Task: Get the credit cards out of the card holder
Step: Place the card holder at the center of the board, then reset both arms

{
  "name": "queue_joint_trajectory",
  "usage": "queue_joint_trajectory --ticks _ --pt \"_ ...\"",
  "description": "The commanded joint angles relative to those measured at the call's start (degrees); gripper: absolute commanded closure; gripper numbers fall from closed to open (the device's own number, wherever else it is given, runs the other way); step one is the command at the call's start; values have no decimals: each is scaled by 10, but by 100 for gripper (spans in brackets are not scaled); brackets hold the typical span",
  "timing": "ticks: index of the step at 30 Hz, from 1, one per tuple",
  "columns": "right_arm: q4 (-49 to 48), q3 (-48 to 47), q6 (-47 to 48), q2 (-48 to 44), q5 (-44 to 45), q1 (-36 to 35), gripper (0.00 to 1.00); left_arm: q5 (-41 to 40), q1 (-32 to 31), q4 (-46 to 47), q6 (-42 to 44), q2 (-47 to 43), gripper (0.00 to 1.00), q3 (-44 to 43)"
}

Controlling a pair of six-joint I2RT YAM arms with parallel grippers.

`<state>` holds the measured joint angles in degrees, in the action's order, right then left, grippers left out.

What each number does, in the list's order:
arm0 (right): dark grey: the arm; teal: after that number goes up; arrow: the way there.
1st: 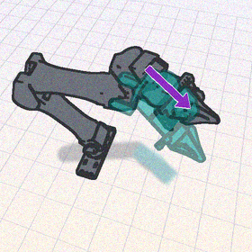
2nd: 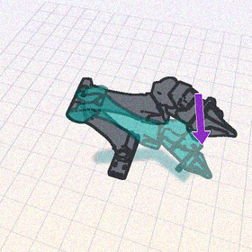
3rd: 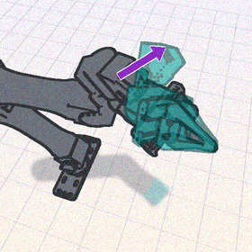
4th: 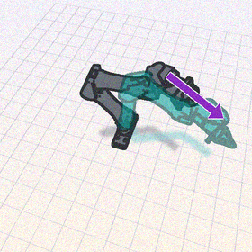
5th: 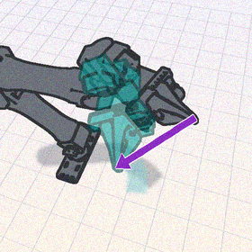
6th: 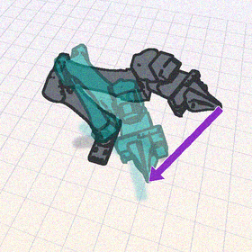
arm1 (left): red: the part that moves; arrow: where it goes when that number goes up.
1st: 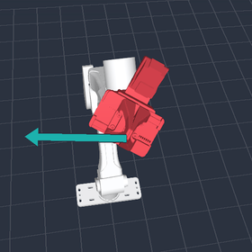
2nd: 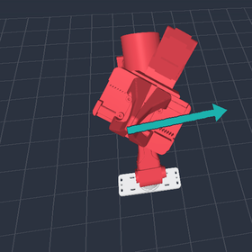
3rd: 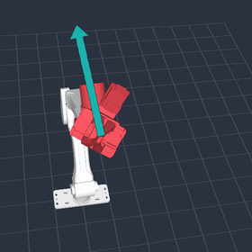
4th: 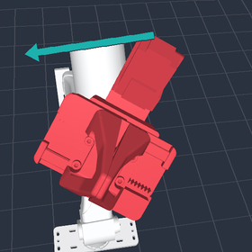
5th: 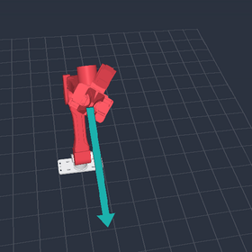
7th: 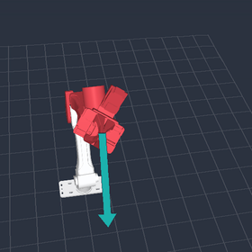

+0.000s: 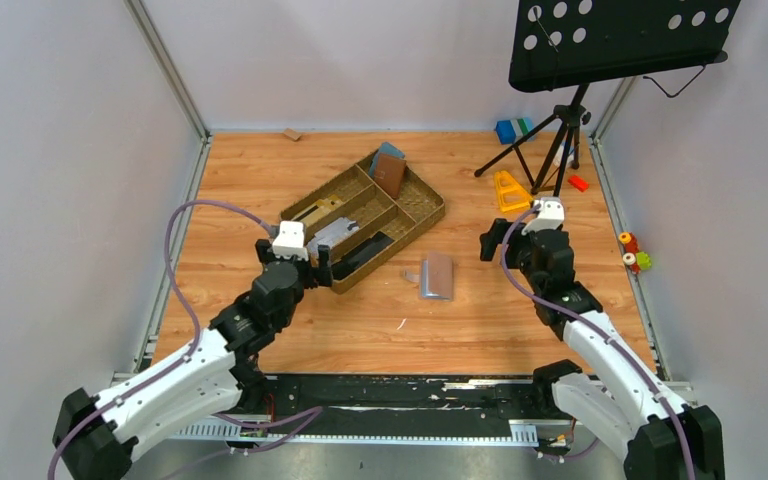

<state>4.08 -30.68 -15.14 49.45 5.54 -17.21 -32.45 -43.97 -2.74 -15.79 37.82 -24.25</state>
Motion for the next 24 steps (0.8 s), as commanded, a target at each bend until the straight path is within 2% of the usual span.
queue_joint_trajectory --ticks 1,3,6,10,13,16,22,24 --pt "-123 36 45 4 71 4 0 -131 28 96 38 76 0 -24" --pt "-123 28 67 14 49 36 0 -96 69 107 47 86 0 -29" --pt "-178 49 47 40 -87 144 1 -45 143 140 68 67 0 -14" --pt "-209 55 60 90 -131 234 0 -9 244 156 85 71 0 -12" --pt "-316 103 119 88 -153 244 0 64 315 204 74 106 0 4" --pt "-463 178 214 79 -178 245 0 73 330 277 107 144 1 38" --pt "-473 169 184 98 -115 246 0 89 350 391 134 208 2 86" --pt "-474 178 165 101 -133 246 0 93 350 420 150 227 3 99"
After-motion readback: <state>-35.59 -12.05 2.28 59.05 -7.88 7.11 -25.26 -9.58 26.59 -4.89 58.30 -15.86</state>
